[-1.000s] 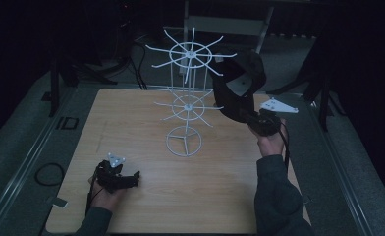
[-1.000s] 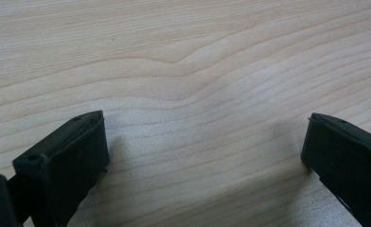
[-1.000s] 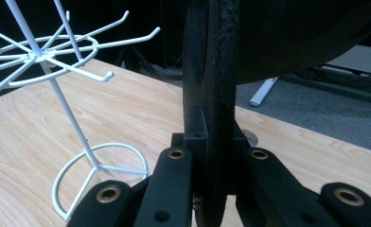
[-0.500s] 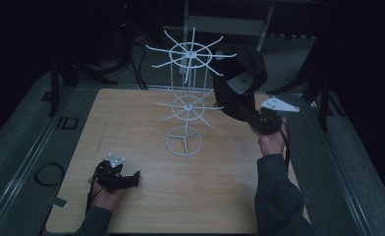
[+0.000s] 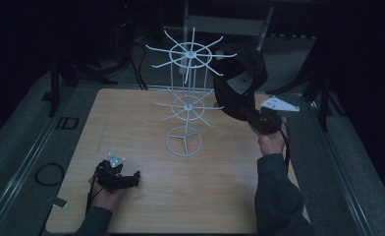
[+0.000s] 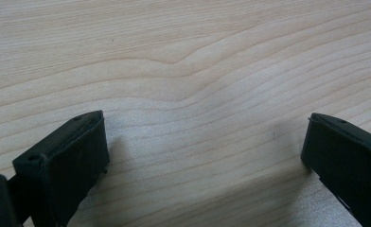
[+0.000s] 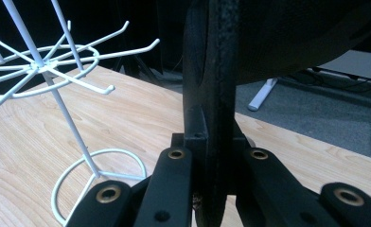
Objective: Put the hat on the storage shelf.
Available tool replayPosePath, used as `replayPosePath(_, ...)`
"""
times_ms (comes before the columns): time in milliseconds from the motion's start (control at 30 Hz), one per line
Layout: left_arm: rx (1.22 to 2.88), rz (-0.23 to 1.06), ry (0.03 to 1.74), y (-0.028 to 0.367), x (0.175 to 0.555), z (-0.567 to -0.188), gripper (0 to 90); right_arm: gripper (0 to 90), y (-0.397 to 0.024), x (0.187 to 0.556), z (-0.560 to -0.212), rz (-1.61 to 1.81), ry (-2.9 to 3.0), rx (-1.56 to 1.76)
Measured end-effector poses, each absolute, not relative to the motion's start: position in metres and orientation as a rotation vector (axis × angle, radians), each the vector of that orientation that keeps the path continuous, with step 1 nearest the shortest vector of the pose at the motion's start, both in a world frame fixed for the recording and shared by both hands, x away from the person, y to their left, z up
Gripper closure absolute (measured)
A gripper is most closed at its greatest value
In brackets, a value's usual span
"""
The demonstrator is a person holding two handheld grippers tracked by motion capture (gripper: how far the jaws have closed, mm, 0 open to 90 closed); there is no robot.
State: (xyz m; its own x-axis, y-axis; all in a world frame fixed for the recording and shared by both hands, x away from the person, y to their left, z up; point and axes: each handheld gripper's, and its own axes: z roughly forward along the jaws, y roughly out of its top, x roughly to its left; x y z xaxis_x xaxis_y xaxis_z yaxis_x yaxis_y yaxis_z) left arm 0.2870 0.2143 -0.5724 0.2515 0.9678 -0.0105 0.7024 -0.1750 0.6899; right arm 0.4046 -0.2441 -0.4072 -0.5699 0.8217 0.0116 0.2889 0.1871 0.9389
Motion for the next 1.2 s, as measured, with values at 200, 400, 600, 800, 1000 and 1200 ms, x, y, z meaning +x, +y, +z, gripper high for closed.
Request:
replayPosePath(200, 1.949, 0.594, 1.514, 0.214, 0.287, -0.572, 1.5, 86.6, -0.244, 0.405, -0.405, 1.383, 1.957, 1.033)
replayPosePath(400, 1.95, 0.595, 1.513, 0.214, 0.287, -0.572, 1.5, 86.5, -0.244, 0.404, -0.402, 1.387, 1.948, 1.025)
replayPosePath(600, 1.951, 0.595, 1.513, 0.214, 0.287, -0.572, 1.5, 86.5, -0.245, 0.404, -0.399, 1.389, 1.939, 1.026)
replayPosePath(800, 1.953, 0.594, 1.511, 0.215, 0.287, -0.572, 1.5, 86.5, -0.246, 0.403, -0.397, 1.395, 1.923, 1.029)
replayPosePath(1000, 1.954, 0.595, 1.511, 0.215, 0.287, -0.572, 1.5, 86.5, -0.247, 0.402, -0.392, 1.402, 1.905, 1.021)
replayPosePath(1200, 1.954, 0.595, 1.511, 0.215, 0.287, -0.572, 1.5, 86.5, -0.249, 0.402, -0.388, 1.408, 1.889, 1.018)
